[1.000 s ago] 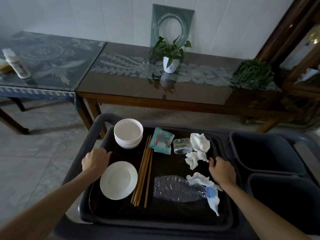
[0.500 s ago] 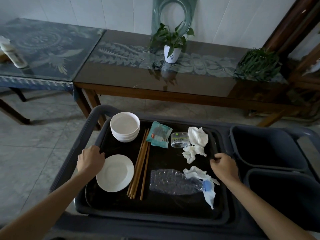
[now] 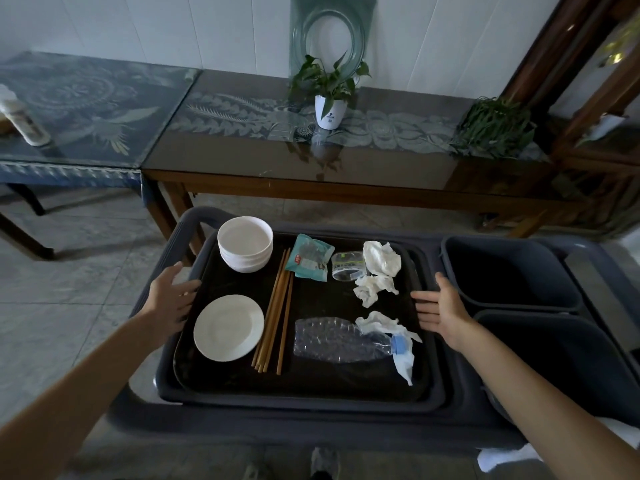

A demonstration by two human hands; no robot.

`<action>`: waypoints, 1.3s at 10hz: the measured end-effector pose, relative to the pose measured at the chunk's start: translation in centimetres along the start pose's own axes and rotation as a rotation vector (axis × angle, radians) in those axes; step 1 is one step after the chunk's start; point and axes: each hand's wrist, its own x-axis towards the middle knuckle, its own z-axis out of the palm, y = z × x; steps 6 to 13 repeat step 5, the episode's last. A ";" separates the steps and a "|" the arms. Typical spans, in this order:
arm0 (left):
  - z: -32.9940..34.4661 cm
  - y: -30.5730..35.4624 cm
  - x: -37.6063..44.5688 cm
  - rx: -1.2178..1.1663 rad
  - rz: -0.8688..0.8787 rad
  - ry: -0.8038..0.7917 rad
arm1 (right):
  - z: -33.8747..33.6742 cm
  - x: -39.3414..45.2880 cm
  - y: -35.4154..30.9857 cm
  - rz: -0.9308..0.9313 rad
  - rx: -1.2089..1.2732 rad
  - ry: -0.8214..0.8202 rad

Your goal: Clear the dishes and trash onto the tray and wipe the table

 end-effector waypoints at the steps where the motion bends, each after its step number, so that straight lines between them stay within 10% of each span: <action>1: 0.2 -0.4 -0.8 0.011 0.038 -0.061 | 0.6 -1.4 0.0 -0.018 -0.012 0.014; 5: 2.4 -1.9 -2.0 0.226 0.238 -0.075 | 3.4 -5.8 -0.6 -0.209 -0.346 0.323; 13: 2.4 -1.9 -2.0 0.226 0.238 -0.075 | 3.4 -5.8 -0.6 -0.209 -0.346 0.323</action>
